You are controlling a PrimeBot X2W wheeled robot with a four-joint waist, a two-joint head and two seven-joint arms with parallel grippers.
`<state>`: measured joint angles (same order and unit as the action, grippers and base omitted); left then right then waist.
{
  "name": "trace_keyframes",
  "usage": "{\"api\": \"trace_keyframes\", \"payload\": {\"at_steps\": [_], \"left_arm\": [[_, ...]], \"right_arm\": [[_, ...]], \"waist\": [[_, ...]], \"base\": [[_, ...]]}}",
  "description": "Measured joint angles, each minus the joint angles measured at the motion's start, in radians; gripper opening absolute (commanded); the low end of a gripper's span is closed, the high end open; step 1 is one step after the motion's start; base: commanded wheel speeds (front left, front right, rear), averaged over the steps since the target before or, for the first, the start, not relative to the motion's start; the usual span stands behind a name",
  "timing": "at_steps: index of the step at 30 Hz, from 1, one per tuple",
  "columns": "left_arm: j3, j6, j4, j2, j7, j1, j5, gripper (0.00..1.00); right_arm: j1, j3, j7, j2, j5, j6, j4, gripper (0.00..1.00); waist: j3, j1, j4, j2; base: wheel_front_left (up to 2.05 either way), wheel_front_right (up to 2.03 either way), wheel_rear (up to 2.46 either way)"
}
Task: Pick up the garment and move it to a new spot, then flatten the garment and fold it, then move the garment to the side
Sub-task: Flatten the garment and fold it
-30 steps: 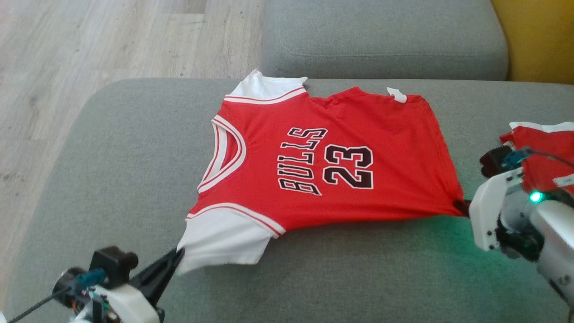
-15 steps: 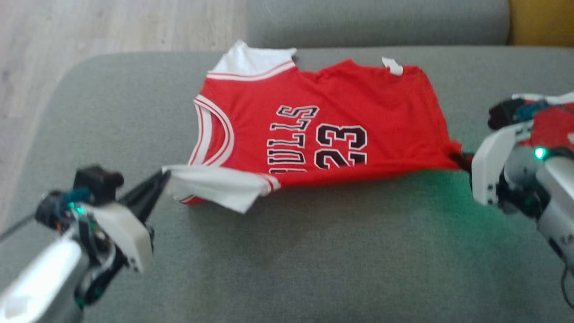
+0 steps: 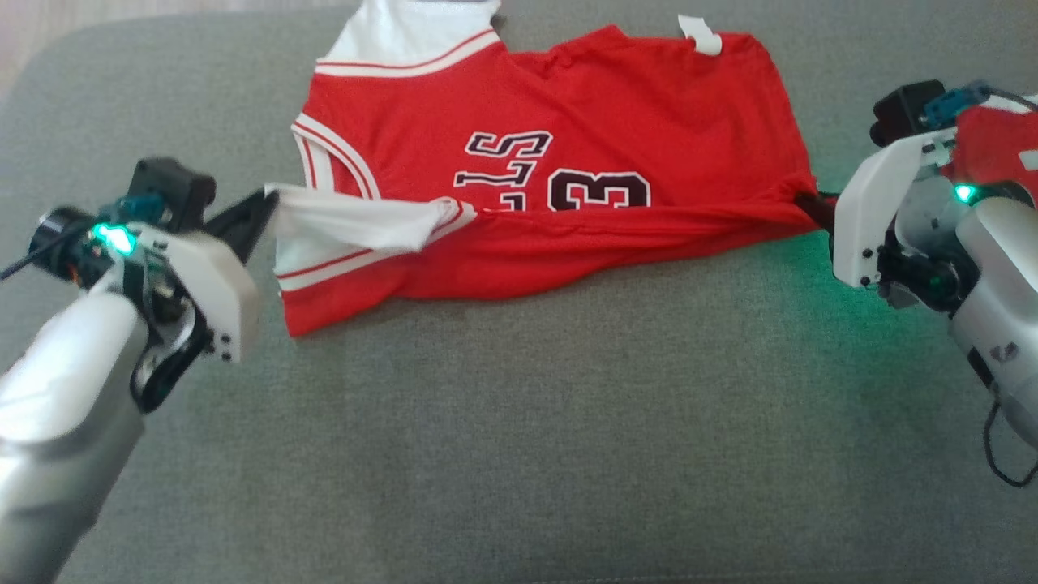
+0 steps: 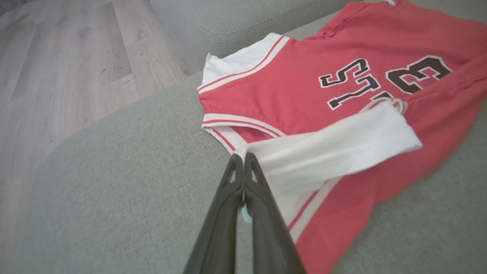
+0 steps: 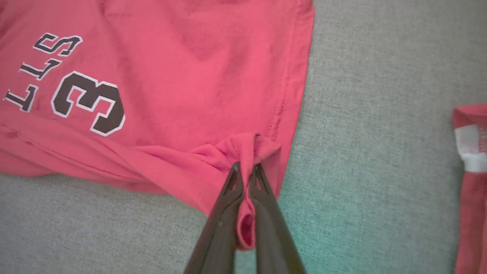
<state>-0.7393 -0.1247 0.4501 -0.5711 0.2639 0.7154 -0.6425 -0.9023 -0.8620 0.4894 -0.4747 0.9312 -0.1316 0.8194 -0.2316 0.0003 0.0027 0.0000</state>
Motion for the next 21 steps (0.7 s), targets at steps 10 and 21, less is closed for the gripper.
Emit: {"api": "trace_keyframes", "payload": {"at_steps": [10,21], "left_arm": [[-0.098,-0.008,0.194,0.071,-0.116,0.189,0.048,0.00],[-0.099,0.002,0.411,0.160,-0.346,0.280,0.062,1.00]], "right_arm": [[-0.051,-0.031,0.002,0.024,0.000,0.000,0.034,0.00],[-0.102,-0.026,-0.129,0.059,-0.016,0.000,0.094,1.00]], "waist": [[-0.060,-0.0002,-0.012,0.0000],[-0.071,-0.0002,-0.008,0.0000]], "base": [[0.00,0.00,0.00],[0.00,0.00,0.00]]}}
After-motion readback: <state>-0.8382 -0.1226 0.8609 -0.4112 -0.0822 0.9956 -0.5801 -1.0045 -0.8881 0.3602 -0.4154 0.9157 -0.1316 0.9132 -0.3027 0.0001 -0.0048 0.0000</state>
